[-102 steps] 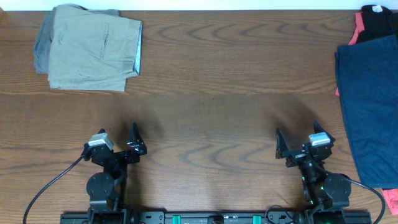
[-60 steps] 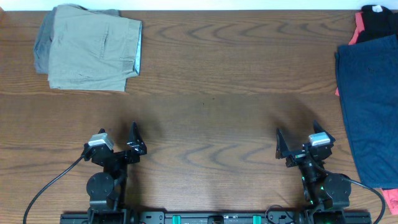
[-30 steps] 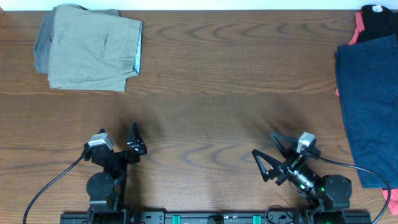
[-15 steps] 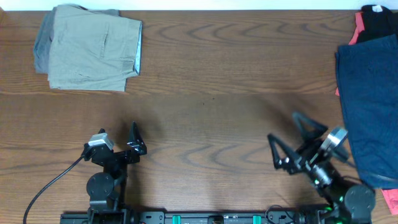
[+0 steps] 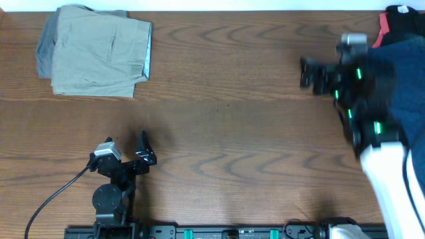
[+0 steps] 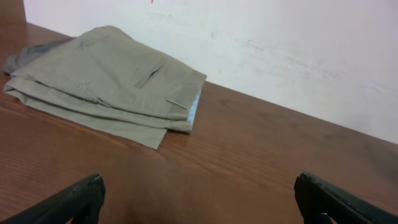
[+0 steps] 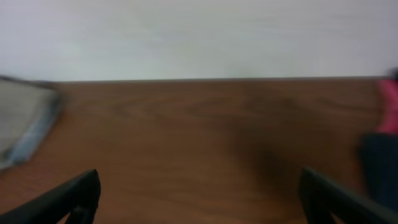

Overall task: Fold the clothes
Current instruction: 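Reach the right gripper to the navy shorts pile and grasp the waistband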

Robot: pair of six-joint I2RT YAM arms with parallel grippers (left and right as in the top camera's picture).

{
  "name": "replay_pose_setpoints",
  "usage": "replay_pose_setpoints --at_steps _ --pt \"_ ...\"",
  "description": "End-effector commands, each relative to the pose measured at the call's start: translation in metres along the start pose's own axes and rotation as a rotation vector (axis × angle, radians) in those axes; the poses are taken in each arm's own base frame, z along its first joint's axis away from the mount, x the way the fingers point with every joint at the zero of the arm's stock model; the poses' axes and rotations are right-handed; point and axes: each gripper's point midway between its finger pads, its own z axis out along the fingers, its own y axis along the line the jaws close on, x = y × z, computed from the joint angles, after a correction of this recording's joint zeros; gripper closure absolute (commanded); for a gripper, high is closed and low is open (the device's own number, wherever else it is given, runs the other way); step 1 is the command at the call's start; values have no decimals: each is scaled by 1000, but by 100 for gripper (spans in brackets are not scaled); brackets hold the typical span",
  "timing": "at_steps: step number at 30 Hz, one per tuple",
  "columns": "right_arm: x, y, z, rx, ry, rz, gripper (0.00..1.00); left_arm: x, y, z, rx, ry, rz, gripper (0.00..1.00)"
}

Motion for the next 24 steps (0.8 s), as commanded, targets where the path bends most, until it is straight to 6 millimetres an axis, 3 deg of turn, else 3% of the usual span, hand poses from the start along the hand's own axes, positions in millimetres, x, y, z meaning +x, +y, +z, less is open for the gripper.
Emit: replay_pose_setpoints --at_steps 1,4,7,9,15,18,24 --pt "-18 -62 37 321 46 -53 1 15 11 2 -41 32 11 2" --pt "-23 -89 64 434 74 -54 1 15 11 2 -41 32 11 2" --pt "-13 -103 86 460 109 -89 1 15 11 2 -41 32 10 2" --pt "-1 -117 100 484 145 -145 1 15 11 2 -41 32 11 2" --pt "55 -187 132 652 332 -248 1 15 11 2 -41 32 10 2" --pt "75 -210 144 693 395 -250 1 15 11 2 -41 32 11 2" --pt "99 -235 163 712 479 -247 1 15 11 2 -41 32 11 2"
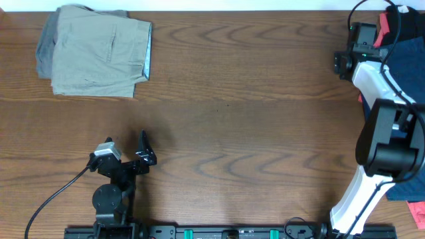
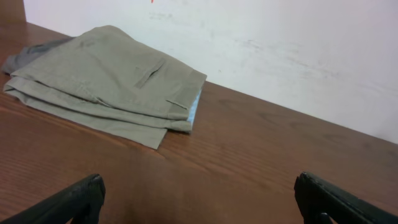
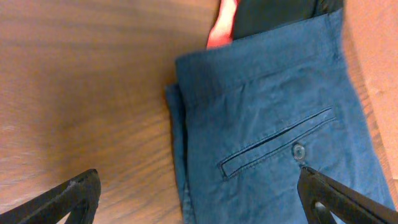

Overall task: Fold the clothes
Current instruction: 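Reach the right gripper to the navy shorts pile and grasp the waistband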

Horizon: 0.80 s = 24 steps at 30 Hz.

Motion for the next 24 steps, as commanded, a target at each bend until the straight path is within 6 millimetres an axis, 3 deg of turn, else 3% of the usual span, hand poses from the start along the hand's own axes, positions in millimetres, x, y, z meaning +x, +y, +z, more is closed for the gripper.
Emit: replay_pose_setpoints --at_steps 1,14,24 --pt "-13 -13 8 46 -7 -11 1 15 11 2 -41 32 11 2" --pt "11 -8 46 84 58 -131 1 15 11 2 -41 32 11 2" --pt "40 -19 72 95 130 -122 2 15 11 2 -41 32 11 2"
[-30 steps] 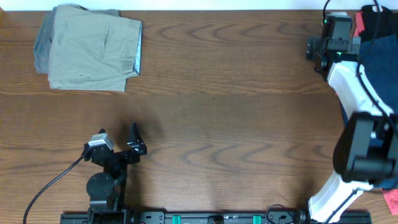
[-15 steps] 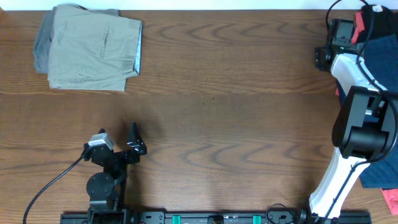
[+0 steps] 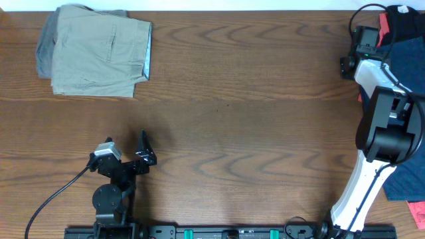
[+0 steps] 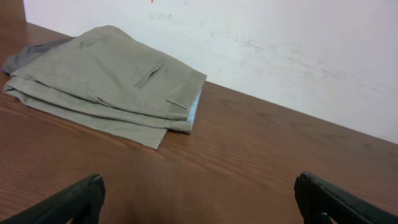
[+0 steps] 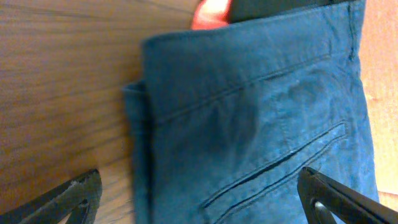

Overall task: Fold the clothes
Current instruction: 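Reach the right gripper to the navy shorts pile and grasp the waistband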

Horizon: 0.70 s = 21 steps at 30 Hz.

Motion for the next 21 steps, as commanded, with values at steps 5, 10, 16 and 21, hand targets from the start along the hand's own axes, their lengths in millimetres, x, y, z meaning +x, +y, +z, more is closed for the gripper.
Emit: replay_pose_setpoints --at_steps 5,10,16,21 --pt "29 0 27 1 79 -19 10 15 11 2 -41 32 11 2" --pt "25 2 27 -6 64 29 37 15 11 2 -41 32 11 2" --pt "24 2 27 -6 58 154 46 15 11 2 -41 32 11 2" --pt "19 3 24 -6 48 218 53 15 11 2 -41 32 11 2"
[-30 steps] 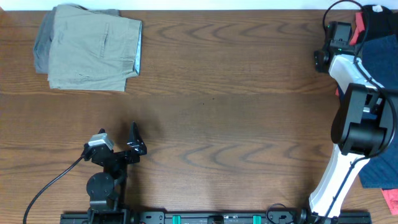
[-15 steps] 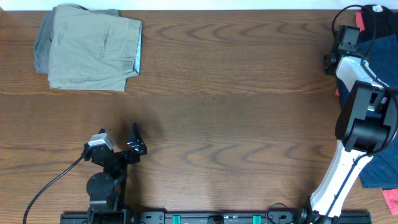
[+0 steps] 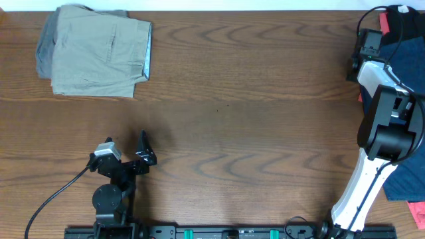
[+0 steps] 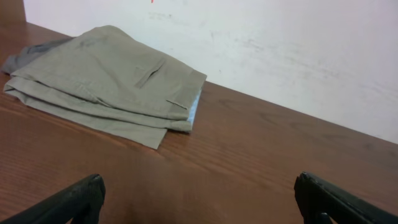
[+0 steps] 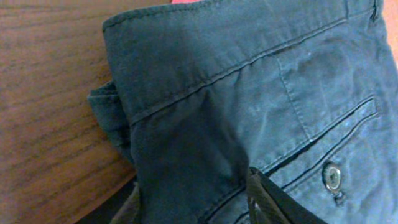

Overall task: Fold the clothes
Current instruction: 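Reach the right gripper to the navy shorts pile and grasp the waistband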

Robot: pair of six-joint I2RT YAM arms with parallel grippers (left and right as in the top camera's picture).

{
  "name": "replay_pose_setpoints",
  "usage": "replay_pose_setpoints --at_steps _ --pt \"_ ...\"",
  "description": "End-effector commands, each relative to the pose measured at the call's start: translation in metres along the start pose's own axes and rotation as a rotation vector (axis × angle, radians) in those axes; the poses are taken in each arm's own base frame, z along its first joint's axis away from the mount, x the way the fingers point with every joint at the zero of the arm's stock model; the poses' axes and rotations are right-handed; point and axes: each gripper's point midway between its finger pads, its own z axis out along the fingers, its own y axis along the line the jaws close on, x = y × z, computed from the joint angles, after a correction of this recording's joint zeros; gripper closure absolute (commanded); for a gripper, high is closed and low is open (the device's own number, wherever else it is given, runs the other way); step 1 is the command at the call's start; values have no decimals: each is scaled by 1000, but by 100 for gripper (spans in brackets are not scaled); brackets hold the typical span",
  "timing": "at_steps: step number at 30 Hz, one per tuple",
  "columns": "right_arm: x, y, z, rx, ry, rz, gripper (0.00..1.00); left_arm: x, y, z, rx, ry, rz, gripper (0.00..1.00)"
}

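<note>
Dark blue pants lie at the table's far right edge, and the right wrist view shows the waistband and a buttoned back pocket. My right gripper is shut on a bunched fold at the waistband's corner, and overhead it sits at the far right. Folded khaki pants rest at the far left corner. My left gripper stands open over bare wood near the front left, holding nothing.
A red garment and a black one lie under or beside the blue pants at the far right corner. More blue cloth hangs at the right front edge. A white wall rises behind the table.
My right gripper, which hung open over the blue pants' waistband, is now down on the cloth and shut on a fold of it. The left arm has not moved.
My right gripper was first open, facing across the table near the right side. Then it looked down on the blue pants' corner, then closer over the waistband. Now it is shut on that waistband. The khaki pants and left arm stayed put throughout.
</note>
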Motion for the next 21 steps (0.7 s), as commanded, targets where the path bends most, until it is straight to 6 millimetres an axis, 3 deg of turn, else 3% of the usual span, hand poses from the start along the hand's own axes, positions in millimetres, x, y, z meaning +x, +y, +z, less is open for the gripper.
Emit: replay_pose_setpoints --at_steps 1,6,12,16,21 --pt "9 2 9 11 23 75 53 15 11 2 -41 32 11 2" --pt "8 3 6 11 20 90 68 15 11 2 -41 32 11 2" --pt "-1 -4 -3 12 1 120 78 15 11 2 -41 32 11 2" --pt "-13 -13 -16 15 -30 145 93 15 11 2 -41 32 11 2" --pt "-24 -23 -29 18 -56 160 99 15 11 2 -41 32 11 2"
